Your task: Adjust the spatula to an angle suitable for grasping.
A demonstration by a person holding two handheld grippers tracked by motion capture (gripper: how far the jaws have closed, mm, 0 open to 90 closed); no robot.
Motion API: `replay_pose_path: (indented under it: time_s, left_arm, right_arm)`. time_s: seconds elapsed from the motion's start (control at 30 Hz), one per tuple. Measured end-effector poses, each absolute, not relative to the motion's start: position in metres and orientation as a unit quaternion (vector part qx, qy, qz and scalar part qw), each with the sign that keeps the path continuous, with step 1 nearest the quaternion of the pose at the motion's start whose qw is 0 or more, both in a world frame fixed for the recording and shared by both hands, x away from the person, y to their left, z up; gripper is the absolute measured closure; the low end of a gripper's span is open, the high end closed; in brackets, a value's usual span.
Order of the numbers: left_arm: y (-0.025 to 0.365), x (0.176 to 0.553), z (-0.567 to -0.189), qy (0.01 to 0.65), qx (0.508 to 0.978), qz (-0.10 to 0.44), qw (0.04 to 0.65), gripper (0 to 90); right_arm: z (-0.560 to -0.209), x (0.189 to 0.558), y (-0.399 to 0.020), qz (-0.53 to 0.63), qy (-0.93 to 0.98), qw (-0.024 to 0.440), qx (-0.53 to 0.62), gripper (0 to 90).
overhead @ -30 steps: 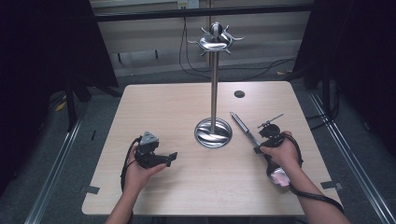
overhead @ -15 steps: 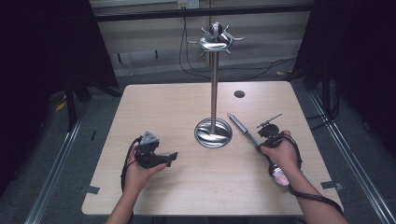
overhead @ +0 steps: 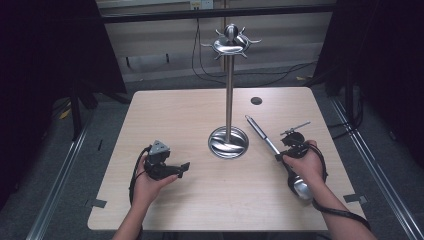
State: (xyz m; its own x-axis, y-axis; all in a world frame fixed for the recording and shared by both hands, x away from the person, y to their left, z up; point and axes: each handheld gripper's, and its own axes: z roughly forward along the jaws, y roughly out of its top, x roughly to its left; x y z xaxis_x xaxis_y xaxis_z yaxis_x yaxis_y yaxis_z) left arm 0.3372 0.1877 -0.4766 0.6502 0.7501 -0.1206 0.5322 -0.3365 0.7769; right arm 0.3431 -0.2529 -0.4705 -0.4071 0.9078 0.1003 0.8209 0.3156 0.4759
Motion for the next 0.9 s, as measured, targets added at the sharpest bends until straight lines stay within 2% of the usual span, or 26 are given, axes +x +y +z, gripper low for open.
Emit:
replay_pose_path:
  time_s: [0.33, 0.9]
  left_arm:
    - [0.187, 0.337, -0.477, 0.396, 0.808, 0.129, 0.416, 8.4]
    - [0.187, 0.337, -0.477, 0.396, 0.808, 0.128, 0.417, 8.4]
  right_arm:
    - [-0.454, 0.338, -0.253, 0.298, 0.787, 0.132, 0.524, 75.8]
    - [-0.431, 0.324, -0.254, 0.410, 0.745, 0.162, 0.500, 75.8]
